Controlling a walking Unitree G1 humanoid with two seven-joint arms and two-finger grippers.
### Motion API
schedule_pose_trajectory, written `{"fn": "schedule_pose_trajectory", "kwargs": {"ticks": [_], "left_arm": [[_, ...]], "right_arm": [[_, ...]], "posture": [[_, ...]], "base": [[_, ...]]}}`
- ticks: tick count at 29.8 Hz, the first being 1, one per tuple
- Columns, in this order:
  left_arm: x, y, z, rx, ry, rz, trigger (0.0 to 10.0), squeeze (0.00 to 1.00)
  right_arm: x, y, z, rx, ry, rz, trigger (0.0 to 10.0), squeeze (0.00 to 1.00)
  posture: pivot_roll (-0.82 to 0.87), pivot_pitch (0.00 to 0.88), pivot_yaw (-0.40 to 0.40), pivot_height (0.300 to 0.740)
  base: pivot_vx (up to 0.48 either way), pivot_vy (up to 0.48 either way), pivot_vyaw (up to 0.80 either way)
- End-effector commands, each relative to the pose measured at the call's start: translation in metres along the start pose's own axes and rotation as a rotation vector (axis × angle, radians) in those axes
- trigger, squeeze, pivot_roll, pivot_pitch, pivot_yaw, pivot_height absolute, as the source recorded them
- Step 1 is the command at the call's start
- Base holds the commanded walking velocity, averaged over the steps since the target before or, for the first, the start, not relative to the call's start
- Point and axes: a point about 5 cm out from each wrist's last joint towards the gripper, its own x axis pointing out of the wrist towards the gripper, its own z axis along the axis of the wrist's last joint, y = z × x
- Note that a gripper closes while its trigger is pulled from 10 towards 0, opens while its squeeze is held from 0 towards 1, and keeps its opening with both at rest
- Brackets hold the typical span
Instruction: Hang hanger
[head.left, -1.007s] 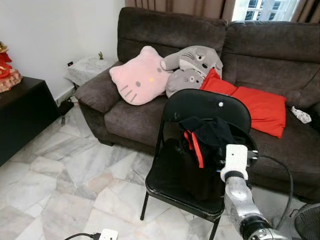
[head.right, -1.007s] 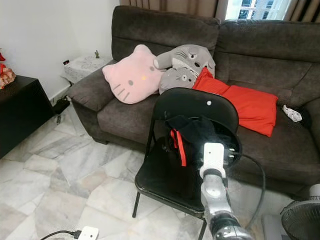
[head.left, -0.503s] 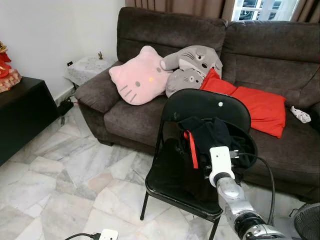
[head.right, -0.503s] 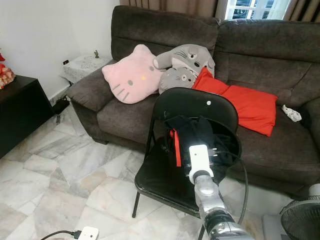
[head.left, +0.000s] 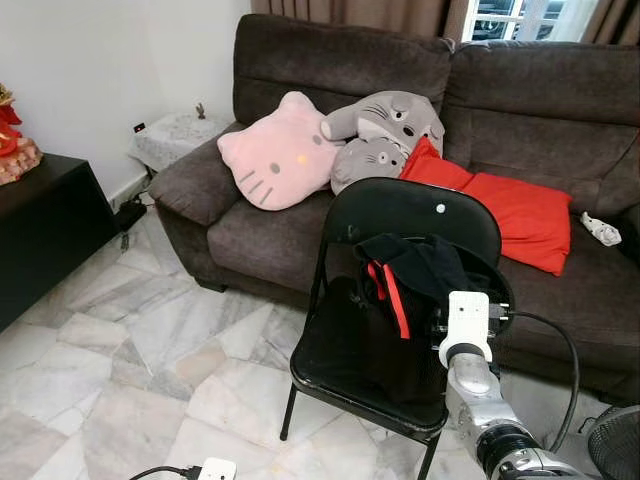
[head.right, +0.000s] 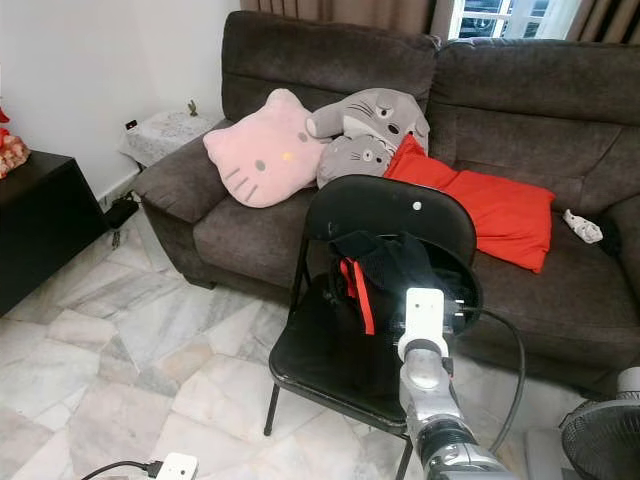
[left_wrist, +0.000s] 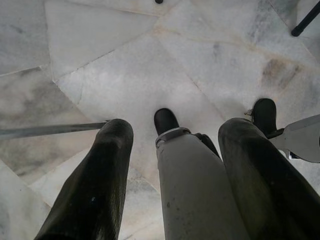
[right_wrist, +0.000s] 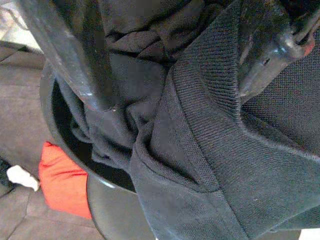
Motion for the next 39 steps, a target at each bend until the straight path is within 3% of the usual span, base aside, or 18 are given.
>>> {"fn": "schedule_pose_trajectory", "kwargs": {"ticks": [1, 9, 14, 16, 21, 26, 32, 39], "left_arm": [[0.0, 0.002, -0.003, 0.007, 0.021, 0.005, 10.0, 0.0], [0.0, 0.002, -0.003, 0.009, 0.022, 0.006, 10.0, 0.0], [0.0, 0.003, -0.003, 0.009, 0.021, 0.009, 10.0, 0.0], [-0.001, 0.003, -0.003, 0.011, 0.021, 0.009, 10.0, 0.0], [-0.001, 0.003, -0.003, 0.013, 0.02, 0.01, 10.0, 0.0], [-0.001, 0.004, -0.003, 0.013, 0.02, 0.01, 10.0, 0.0], [-0.001, 0.004, -0.003, 0.015, 0.022, 0.008, 10.0, 0.0], [-0.001, 0.004, -0.003, 0.016, 0.021, 0.012, 10.0, 0.0]], "right_arm": [[0.0, 0.006, 0.0, 0.039, 0.024, 0.036, 10.0, 0.0], [-0.004, 0.022, -0.008, 0.028, 0.088, 0.179, 10.0, 0.0], [0.001, 0.016, 0.005, 0.042, 0.032, 0.129, 10.0, 0.0], [0.004, 0.007, 0.008, 0.038, 0.029, 0.046, 10.0, 0.0], [0.005, -0.001, 0.008, 0.093, 0.047, -0.017, 10.0, 0.0], [0.005, 0.003, 0.004, 0.131, 0.081, 0.015, 10.0, 0.0], [0.001, 0.021, -0.001, 0.148, 0.127, 0.158, 10.0, 0.0], [0.005, 0.016, 0.008, 0.132, 0.1, 0.125, 10.0, 0.0]], "posture": [[0.03, 0.0, 0.038, 0.74], [0.04, 0.0, 0.04, 0.74], [0.05, 0.0, 0.042, 0.74], [0.05, 0.0, 0.043, 0.74], [0.05, 0.0, 0.045, 0.74], [0.06, 0.0, 0.045, 0.74], [0.06, 0.0, 0.049, 0.74], [0.07, 0.0, 0.049, 0.74]], "base": [[0.0, 0.0, 0.0], [0.0, 0.0, 0.0], [0.0, 0.0, 0.0], [0.0, 0.0, 0.0], [0.0, 0.0, 0.0], [0.0, 0.0, 0.0], [0.0, 0.0, 0.0], [0.0, 0.0, 0.0]]}}
